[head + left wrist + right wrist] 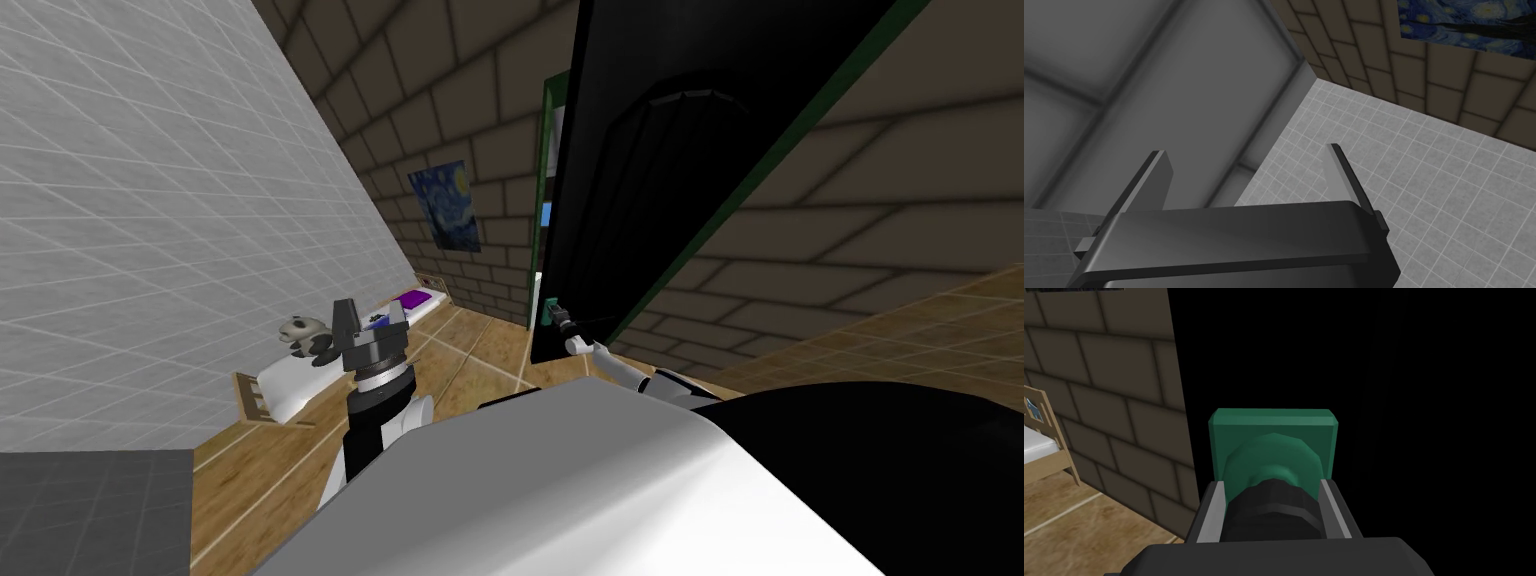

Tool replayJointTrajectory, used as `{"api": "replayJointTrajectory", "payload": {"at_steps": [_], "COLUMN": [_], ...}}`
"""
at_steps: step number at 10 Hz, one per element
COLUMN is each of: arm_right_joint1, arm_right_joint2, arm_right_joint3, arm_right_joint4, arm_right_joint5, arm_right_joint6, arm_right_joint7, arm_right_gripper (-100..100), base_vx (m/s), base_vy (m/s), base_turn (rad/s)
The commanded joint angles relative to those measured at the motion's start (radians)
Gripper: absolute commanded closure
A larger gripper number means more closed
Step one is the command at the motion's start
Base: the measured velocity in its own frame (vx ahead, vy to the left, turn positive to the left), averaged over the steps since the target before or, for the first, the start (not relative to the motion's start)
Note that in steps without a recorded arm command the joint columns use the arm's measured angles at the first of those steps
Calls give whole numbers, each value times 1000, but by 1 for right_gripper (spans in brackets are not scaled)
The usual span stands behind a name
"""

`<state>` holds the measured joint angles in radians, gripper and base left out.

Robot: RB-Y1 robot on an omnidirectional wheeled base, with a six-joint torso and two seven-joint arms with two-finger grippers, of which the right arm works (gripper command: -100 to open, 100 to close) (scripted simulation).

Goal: Pull the door open

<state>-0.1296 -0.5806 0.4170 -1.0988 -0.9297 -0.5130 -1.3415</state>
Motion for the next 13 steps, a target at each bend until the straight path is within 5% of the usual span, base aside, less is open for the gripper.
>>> {"api": "replayJointTrajectory", "payload": {"at_steps": [1, 2, 10, 12, 13], "arm_right_joint1": [10, 5, 36, 39, 45], "arm_right_joint2": [-14, -9, -108, -109, -125], "arm_right_joint3": [22, 14, 135, 135, 155], "arm_right_joint4": [-15, -7, -71, -74, -81], "arm_right_joint5": [2, 1, 18, 18, 20], "arm_right_joint6": [-7, -3, -59, -57, -71], "arm_right_joint7": [-17, -10, -107, -104, -119], "arm_right_gripper": [100, 100, 100, 100, 100], "base_vx": [-201, -94, -203, -127, -104], "base_vy": [-110, -57, -94, -62, -35], "base_turn": [97, 44, 102, 49, 107]}}
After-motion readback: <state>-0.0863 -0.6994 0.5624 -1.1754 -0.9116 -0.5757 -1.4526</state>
